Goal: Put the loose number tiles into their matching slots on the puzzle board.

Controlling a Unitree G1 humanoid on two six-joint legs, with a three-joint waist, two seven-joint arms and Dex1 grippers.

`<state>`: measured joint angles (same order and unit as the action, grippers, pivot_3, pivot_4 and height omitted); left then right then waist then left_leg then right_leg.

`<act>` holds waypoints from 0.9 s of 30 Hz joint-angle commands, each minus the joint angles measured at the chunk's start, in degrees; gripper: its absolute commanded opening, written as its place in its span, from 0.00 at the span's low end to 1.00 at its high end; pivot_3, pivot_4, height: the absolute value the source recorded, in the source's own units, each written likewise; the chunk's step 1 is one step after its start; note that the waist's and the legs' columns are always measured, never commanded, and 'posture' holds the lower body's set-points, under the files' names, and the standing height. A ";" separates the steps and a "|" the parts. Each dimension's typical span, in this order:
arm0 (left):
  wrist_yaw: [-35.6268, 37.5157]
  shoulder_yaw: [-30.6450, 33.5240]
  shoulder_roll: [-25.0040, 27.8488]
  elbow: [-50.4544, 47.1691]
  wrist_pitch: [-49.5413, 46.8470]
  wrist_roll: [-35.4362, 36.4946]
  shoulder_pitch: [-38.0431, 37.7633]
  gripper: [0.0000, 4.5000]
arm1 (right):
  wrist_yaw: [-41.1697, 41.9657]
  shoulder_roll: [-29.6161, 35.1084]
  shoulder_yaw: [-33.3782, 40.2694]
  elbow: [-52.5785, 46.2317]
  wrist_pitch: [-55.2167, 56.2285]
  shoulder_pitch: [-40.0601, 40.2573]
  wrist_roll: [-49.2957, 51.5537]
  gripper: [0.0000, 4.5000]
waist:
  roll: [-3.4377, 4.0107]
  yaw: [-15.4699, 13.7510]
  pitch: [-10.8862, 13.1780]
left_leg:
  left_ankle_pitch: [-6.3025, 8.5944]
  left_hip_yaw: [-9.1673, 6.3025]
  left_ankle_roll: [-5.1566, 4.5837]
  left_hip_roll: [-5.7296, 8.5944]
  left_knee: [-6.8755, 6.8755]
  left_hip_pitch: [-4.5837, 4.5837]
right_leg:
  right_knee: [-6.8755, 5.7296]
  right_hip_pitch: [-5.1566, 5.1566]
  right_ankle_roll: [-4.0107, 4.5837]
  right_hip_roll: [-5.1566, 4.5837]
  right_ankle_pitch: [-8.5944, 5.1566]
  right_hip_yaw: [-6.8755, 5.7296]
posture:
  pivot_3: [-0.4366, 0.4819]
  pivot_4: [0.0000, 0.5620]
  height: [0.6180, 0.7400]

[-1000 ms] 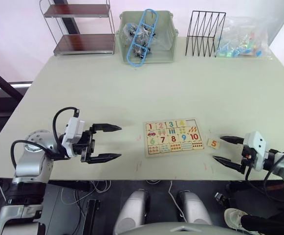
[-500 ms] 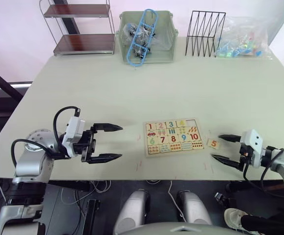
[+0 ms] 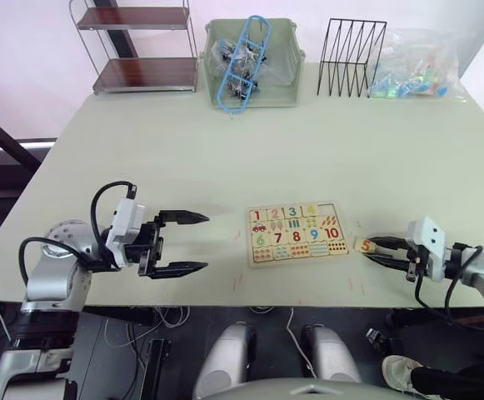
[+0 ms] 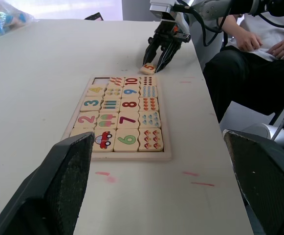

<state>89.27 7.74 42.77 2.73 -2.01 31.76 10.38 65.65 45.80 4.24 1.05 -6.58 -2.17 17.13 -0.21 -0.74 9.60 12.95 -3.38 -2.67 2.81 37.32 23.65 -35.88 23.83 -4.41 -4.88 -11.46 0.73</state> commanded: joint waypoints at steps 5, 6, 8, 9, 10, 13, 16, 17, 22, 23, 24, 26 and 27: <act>-0.76 0.92 -0.16 -2.70 0.34 1.38 -0.45 1.00 | -0.01 4.71 2.08 -8.21 -9.35 -3.37 3.13 0.19 | 0.00 0.08 0.00 | 0.00 0.00 0.00 -0.01 0.00 0.01 | 0.00 0.02 0.00 -0.01 0.00 0.01 | 0.48 0.27 1.00; -0.95 0.95 -0.23 -2.72 0.25 1.38 -0.43 1.00 | 0.37 5.50 1.89 -8.61 -11.10 -4.27 3.58 0.19 | 0.00 0.11 0.00 | 0.00 0.00 0.00 -0.01 0.00 0.01 | 0.00 0.02 0.00 -0.01 0.00 0.01 | 0.48 0.27 1.00; -1.28 1.10 -0.35 -2.78 0.18 1.42 -0.51 1.00 | 1.53 7.15 0.86 -8.65 -13.82 -7.62 3.98 0.19 | 0.00 0.10 0.00 | 0.00 0.00 0.00 -0.01 0.00 0.02 | 0.00 0.03 0.00 -0.02 0.00 0.01 | 0.48 0.27 1.00; -1.45 1.14 -0.41 -2.81 0.17 1.42 -0.51 1.00 | 2.29 7.90 0.07 -8.38 -14.78 -9.69 3.94 0.19 | 0.01 0.18 0.01 | 0.00 -0.01 0.00 -0.02 0.00 0.02 | 0.00 0.03 0.00 -0.02 0.00 0.00 | 0.48 0.27 1.00; -1.58 1.12 -0.48 -2.81 0.15 1.40 -0.45 1.00 | 2.88 8.33 -0.48 -8.07 -15.38 -11.15 3.84 0.19 | 0.01 0.17 0.01 | 0.00 0.01 0.00 -0.02 0.00 0.02 | 0.00 0.04 0.00 -0.02 0.00 0.01 | 0.48 0.27 1.00; -2.09 1.14 -0.69 -2.96 0.14 1.38 -0.48 1.00 | 4.78 9.24 -3.28 -6.20 -15.60 -15.65 2.12 0.19 | 0.00 0.08 0.01 | 0.00 -0.01 0.00 -0.02 0.00 0.05 | 0.01 0.06 0.01 -0.02 0.00 -0.03 | 0.48 0.27 1.00; -3.49 1.60 -0.99 -3.93 -0.01 1.55 -0.86 1.00 | 6.66 9.30 -7.04 -2.77 -15.62 -21.81 -0.49 0.19 | -0.01 0.11 0.03 | 0.00 0.00 0.00 -0.01 0.00 0.07 | 0.02 0.06 0.00 -0.05 0.00 -0.04 | 0.48 0.27 1.00; -3.97 1.77 -1.08 -4.26 -0.13 1.63 -0.98 1.00 | 7.21 9.33 -8.16 -1.80 -15.55 -23.39 -1.27 0.19 | -0.01 0.13 0.03 | 0.00 0.03 0.00 0.00 0.01 0.07 | 0.01 0.07 0.00 -0.05 0.00 -0.01 | 0.48 0.27 1.00; -7.76 2.84 -1.40 -5.73 -0.81 1.40 -2.13 1.00 | 11.30 6.42 -16.93 5.75 -14.20 -35.95 -7.55 0.19 | 0.00 0.68 0.04 | 0.00 0.01 0.00 0.00 0.02 0.08 | 0.01 0.11 0.00 -0.05 0.00 -0.01 | 0.48 0.27 1.00; -8.21 2.92 -1.35 -6.04 -1.02 1.50 -2.29 1.00 | 11.90 5.82 -18.16 6.87 -14.02 -37.68 -8.49 0.19 | 0.00 0.91 0.04 | 0.00 0.01 0.01 -0.01 0.01 0.08 | 0.01 0.11 0.00 -0.04 0.01 -0.01 | 0.48 0.27 1.00; -8.61 2.89 -1.26 -6.43 -1.12 1.46 -2.60 1.00 | 12.59 5.09 -19.37 8.16 -13.86 -39.43 -9.42 0.19 | 0.00 1.07 0.04 | 0.00 -0.02 0.01 -0.01 0.01 0.08 | 0.01 0.11 0.01 -0.04 0.00 -0.03 | 0.48 0.27 1.00; -9.30 2.85 -1.19 -7.08 -1.27 1.36 -3.17 1.00 | 13.36 3.58 -21.25 10.43 -13.75 -42.37 -11.05 0.19 | 0.00 1.23 0.04 | 0.00 -0.04 0.01 0.00 -0.01 0.09 | 0.01 0.11 0.01 -0.04 0.00 -0.07 | 0.48 0.27 1.00; -9.83 2.91 -1.27 -7.57 -1.53 1.48 -3.49 1.00 | 13.64 2.71 -22.30 11.66 -13.61 -43.93 -12.09 0.19 | 0.00 1.28 0.04 | 0.00 -0.04 0.02 0.02 -0.01 0.12 | 0.01 0.12 0.00 -0.05 0.01 -0.07 | 0.48 0.27 1.00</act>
<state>80.37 9.23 41.18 -2.10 -3.36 32.25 7.45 78.38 49.14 -17.18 11.42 -20.93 -43.50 6.77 -0.21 0.54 9.65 12.95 -3.41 -2.65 2.83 37.31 23.76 -35.86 23.95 -4.41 -4.94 -11.45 0.67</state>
